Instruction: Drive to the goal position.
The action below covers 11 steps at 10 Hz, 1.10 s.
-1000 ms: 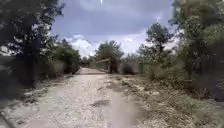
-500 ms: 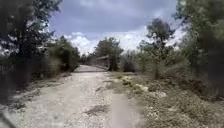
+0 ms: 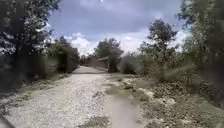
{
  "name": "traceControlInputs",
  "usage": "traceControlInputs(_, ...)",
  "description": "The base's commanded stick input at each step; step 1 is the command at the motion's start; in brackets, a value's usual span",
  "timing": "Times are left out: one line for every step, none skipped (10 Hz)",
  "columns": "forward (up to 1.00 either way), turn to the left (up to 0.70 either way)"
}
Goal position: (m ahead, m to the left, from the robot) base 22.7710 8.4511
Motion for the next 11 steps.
traceControlInputs(0.5, 0.51)
traceControlInputs(0.5, 0.51)
traceControlInputs(0.5, 0.51)
traceControlInputs(0.5, 0.05)
traceControlInputs(0.5, 0.01)
traceControlInputs(0.5, 0.01)
traceControlInputs(0.5, 0.01)
traceControlInputs(0.5, 0.01)
traceControlInputs(0.5, 0.01)
traceControlInputs(0.5, 0.01)
traceControlInputs(0.5, 0.01)
